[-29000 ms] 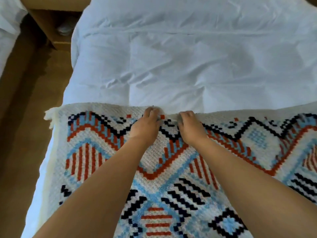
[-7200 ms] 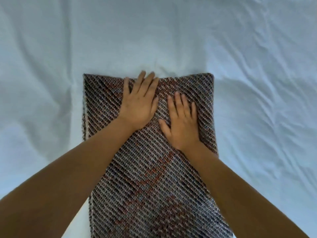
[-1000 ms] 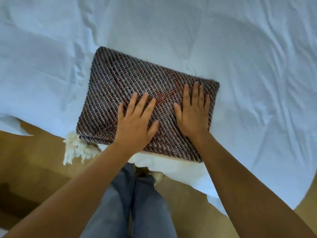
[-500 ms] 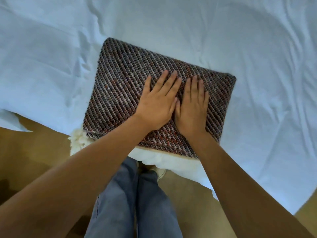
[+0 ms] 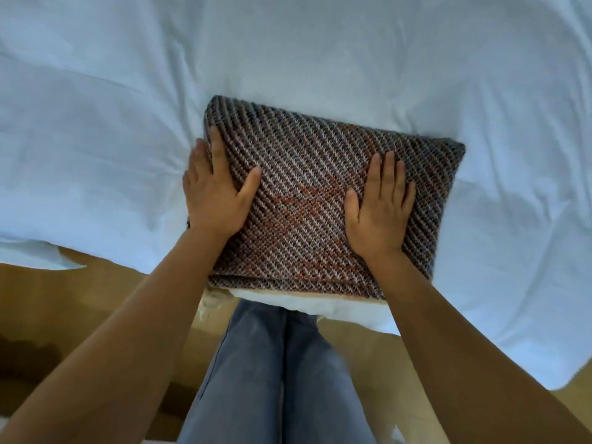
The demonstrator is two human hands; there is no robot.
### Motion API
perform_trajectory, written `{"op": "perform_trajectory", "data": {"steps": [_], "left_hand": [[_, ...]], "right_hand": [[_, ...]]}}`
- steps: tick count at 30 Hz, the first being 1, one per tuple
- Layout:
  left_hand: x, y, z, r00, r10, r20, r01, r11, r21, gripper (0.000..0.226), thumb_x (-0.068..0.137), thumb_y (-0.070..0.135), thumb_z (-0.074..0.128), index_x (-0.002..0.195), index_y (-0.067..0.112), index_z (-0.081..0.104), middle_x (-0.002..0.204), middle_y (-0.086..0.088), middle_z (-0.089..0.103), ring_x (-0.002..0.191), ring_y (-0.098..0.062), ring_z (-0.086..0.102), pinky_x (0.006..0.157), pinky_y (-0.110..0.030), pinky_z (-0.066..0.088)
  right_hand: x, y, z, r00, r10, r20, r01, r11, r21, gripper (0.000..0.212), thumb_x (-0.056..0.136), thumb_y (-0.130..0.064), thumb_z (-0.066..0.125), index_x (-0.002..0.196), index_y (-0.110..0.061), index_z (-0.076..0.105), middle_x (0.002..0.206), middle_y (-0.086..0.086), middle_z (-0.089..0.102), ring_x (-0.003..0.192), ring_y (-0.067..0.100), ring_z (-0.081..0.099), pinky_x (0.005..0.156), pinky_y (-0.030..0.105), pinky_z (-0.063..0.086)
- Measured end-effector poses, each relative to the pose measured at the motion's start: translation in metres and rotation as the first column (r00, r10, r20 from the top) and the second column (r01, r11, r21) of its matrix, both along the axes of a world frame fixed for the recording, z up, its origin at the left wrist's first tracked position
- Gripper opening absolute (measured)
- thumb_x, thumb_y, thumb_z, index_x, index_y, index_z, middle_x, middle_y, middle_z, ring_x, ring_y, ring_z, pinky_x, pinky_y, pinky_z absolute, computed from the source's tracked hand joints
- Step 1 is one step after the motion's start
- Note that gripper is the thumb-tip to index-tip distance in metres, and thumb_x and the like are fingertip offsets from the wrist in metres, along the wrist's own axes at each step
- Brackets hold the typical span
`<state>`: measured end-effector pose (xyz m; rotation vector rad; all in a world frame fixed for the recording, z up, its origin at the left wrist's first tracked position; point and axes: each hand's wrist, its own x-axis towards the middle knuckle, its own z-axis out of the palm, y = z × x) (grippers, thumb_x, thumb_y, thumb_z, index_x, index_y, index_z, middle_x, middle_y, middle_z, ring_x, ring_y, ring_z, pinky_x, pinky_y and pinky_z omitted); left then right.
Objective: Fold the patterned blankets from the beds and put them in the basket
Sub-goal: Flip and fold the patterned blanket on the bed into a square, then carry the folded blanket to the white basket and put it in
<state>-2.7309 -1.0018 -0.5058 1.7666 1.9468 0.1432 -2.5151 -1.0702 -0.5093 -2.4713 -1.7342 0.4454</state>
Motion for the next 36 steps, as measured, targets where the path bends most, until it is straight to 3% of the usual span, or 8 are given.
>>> {"op": "perform_trajectory", "data": {"steps": [4, 7, 9, 13, 15, 20, 26, 36], "left_hand": [[-0.01, 0.006, 0.012, 0.922, 0.239, 0.305, -0.19, 0.965, -0.182, 0.097, 0.065, 0.067, 0.063, 0.141, 0.02, 0.025, 0.138, -0.004, 0.045, 0.124, -0.023, 0.045, 0.101, -0.035, 0.036], [-0.023, 0.014, 0.018, 0.863, 0.321, 0.391, -0.157, 0.905, -0.396, 0.094, 0.053, 0.061, 0.077, 0.131, 0.022, 0.042, 0.129, 0.001, 0.055, 0.113, -0.018, 0.054, 0.094, -0.031, 0.041], [-0.027, 0.019, 0.021, 0.862, 0.285, 0.419, -0.073, 0.888, -0.453, 0.104, 0.043, 0.06, 0.081, 0.132, 0.024, 0.041, 0.13, 0.002, 0.054, 0.115, -0.017, 0.053, 0.099, -0.035, 0.04], [-0.017, 0.018, 0.022, 0.914, 0.084, 0.397, 0.104, 0.898, -0.428, 0.121, 0.037, 0.06, 0.083, 0.138, 0.025, 0.025, 0.139, 0.001, 0.045, 0.123, -0.017, 0.044, 0.102, -0.033, 0.031], [-0.012, 0.018, 0.02, 0.92, 0.066, 0.386, 0.125, 0.884, -0.45, 0.125, 0.04, 0.055, 0.085, 0.14, 0.026, 0.016, 0.142, 0.0, 0.04, 0.127, -0.02, 0.041, 0.104, -0.035, 0.029], [-0.007, 0.022, 0.021, 0.933, 0.0, 0.359, 0.149, 0.91, -0.388, 0.121, 0.045, 0.043, 0.088, 0.141, 0.023, 0.017, 0.142, -0.002, 0.041, 0.128, -0.024, 0.041, 0.108, -0.038, 0.027], [0.016, -0.01, 0.052, 0.914, -0.034, 0.405, 0.145, 0.958, -0.248, 0.11, 0.05, 0.033, 0.09, 0.138, 0.022, 0.025, 0.135, -0.003, 0.048, 0.123, -0.025, 0.046, 0.106, -0.045, 0.034], [0.17, -0.147, 0.132, 0.792, -0.403, 0.459, 0.53, 0.826, -0.191, 0.117, 0.043, 0.048, 0.085, 0.138, 0.022, 0.022, 0.139, -0.005, 0.043, 0.125, -0.026, 0.043, 0.105, -0.04, 0.032]], "right_hand": [[0.005, 0.002, 0.008, 0.999, 0.024, -0.039, -0.024, 1.0, -0.012, 0.058, 0.096, -0.038, 0.027, 0.145, -0.009, 0.02, 0.154, 0.013, 0.02, 0.142, 0.029, 0.014, 0.113, 0.044, 0.0], [0.013, -0.003, 0.011, 1.0, -0.007, -0.027, 0.007, 1.0, 0.019, 0.06, 0.094, -0.045, 0.034, 0.144, -0.012, 0.026, 0.152, 0.017, 0.024, 0.14, 0.035, 0.017, 0.112, 0.051, 0.005], [0.016, -0.008, 0.014, 0.984, -0.178, -0.003, 0.178, 0.984, 0.029, 0.077, 0.086, -0.058, 0.045, 0.145, -0.012, 0.023, 0.151, 0.02, 0.023, 0.139, 0.039, 0.018, 0.11, 0.056, 0.007], [0.019, -0.013, 0.02, 0.762, -0.643, -0.074, 0.631, 0.764, -0.135, 0.123, 0.056, -0.08, 0.058, 0.147, -0.021, -0.001, 0.153, 0.016, 0.015, 0.137, 0.038, 0.018, 0.105, 0.061, 0.02], [0.024, -0.014, 0.022, 0.65, -0.751, -0.117, 0.713, 0.656, -0.247, 0.132, 0.048, -0.081, 0.061, 0.146, -0.023, -0.006, 0.149, 0.017, 0.022, 0.134, 0.039, 0.025, 0.103, 0.058, 0.026], [0.047, -0.025, 0.035, 0.6, -0.715, -0.358, 0.61, 0.699, -0.373, 0.097, 0.061, -0.06, 0.074, 0.132, -0.009, 0.03, 0.132, 0.012, 0.05, 0.119, 0.033, 0.05, 0.1, 0.047, 0.04], [0.055, -0.067, 0.067, 0.688, -0.643, -0.335, 0.634, 0.758, -0.153, 0.056, 0.075, -0.044, 0.068, 0.109, -0.009, 0.041, 0.11, 0.013, 0.061, 0.098, 0.035, 0.059, 0.075, 0.037, 0.042], [0.126, -0.296, 0.155, 0.372, -0.869, -0.326, 0.908, 0.414, -0.065, 0.052, 0.077, -0.039, 0.07, 0.108, -0.01, 0.039, 0.11, 0.016, 0.062, 0.096, 0.036, 0.06, 0.079, 0.045, 0.051]]}}
